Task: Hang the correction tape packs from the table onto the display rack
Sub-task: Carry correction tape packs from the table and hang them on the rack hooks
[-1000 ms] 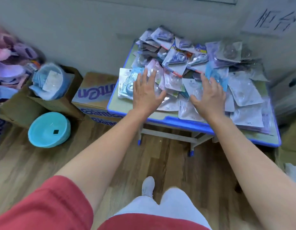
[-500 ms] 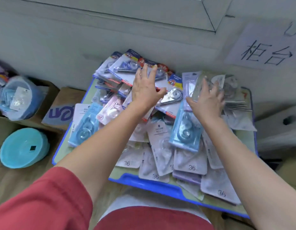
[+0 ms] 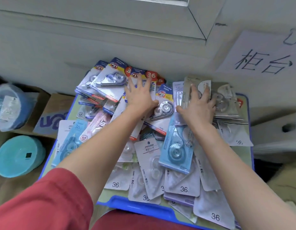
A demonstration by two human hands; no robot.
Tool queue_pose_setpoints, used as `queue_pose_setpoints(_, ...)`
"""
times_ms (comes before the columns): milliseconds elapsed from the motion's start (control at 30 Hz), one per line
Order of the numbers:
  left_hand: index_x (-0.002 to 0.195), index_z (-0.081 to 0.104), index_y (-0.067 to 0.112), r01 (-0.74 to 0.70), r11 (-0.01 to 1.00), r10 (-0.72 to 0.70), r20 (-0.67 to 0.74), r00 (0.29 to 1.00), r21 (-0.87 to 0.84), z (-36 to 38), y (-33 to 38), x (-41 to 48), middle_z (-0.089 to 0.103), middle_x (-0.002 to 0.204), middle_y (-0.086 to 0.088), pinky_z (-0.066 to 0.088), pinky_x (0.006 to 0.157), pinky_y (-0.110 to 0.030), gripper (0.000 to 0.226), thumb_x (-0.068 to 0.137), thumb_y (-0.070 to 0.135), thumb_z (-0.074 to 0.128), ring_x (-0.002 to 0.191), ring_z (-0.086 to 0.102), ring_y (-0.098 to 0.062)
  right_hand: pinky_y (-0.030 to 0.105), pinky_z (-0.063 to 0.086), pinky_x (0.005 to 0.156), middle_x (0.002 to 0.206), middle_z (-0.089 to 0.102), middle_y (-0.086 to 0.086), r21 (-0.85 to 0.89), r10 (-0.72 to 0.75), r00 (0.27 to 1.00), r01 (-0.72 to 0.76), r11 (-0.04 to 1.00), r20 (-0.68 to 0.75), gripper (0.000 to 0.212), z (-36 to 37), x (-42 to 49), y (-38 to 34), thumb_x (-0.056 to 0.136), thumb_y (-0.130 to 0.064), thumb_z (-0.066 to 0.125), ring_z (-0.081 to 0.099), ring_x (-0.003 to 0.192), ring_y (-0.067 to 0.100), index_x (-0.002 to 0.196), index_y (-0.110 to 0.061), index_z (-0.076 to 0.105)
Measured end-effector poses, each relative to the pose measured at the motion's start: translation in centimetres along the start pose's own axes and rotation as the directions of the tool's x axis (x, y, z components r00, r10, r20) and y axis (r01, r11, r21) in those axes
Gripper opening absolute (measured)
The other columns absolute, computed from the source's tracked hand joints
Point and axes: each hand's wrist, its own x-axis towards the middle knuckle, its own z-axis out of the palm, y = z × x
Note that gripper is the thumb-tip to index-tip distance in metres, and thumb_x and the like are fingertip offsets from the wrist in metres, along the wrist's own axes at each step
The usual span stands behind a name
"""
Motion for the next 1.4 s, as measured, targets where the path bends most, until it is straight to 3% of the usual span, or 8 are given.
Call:
queue_pose_setpoints(167,0.151,0.016,0.028,0.001,1.000,-0.002,-0.061,0.998,-0.018,-0.3,0.1,-0.9,0.004,0.160,-0.006,0.014,0.112,-0.053,0.081,0.085,0.047,0.057,0.146,0.004,-0.034,0.046,0.023,0.107,0.152,0.016,0.020,0.091,-0.059,0.995,0.067,0.994,-0.081,0.084,-0.4,-0.9,-0.7,0.081,-0.044,0.066,0.027,0.130,0.044,0.149,-0.024,0.021)
queue_pose_setpoints(333,0.151,0.016,0.029,-0.030,0.998,0.019,-0.186,0.982,-0.054,-0.9,-0.3,-2.6,0.005,0.160,-0.005,0.014,0.112,-0.051,0.079,0.085,0.048,0.055,0.146,0.006,-0.029,0.047,0.025,0.106,0.151,0.017,0.018,0.163,-0.085,0.989,0.104,0.981,-0.120,0.082,-0.4,-2.3,-1.1,0.081,-0.043,0.065,0.026,0.129,0.042,0.149,-0.025,0.022)
queue_pose_setpoints(667,0.152,0.015,0.030,-0.147,0.986,0.126,-0.223,0.967,-0.080,0.2,-5.9,-8.4,0.007,0.160,-0.003,0.011,0.114,-0.050,0.081,0.084,0.050,0.056,0.146,0.006,-0.028,0.047,0.023,0.108,0.153,0.019,0.017,0.223,-0.081,0.974,0.130,0.966,-0.213,0.077,2.4,-9.7,-4.3,0.081,-0.037,0.065,0.022,0.134,0.039,0.148,-0.025,0.028)
queue_pose_setpoints(1067,0.152,0.013,0.033,-0.323,0.940,0.295,-0.210,0.932,-0.111,3.5,-18.7,-23.0,0.008,0.160,0.001,0.014,0.114,-0.046,0.082,0.084,0.050,0.056,0.146,0.009,-0.027,0.047,0.020,0.110,0.152,0.021,0.017,0.246,0.065,0.957,0.006,0.969,-0.282,0.074,9.6,-29.4,-9.4,0.084,-0.037,0.063,0.021,0.137,0.037,0.148,-0.022,0.029)
queue_pose_setpoints(1400,0.152,0.016,0.030,-0.481,0.876,0.467,-0.198,0.862,-0.029,9.1,-23.2,-36.9,0.006,0.161,-0.001,0.015,0.114,-0.044,0.079,0.084,0.047,0.054,0.147,0.006,-0.027,0.046,0.023,0.108,0.150,0.024,0.021,0.306,0.208,0.923,-0.106,0.946,-0.324,0.075,16.8,-46.8,-8.4,0.083,-0.034,0.066,0.026,0.134,0.042,0.147,-0.017,0.032)
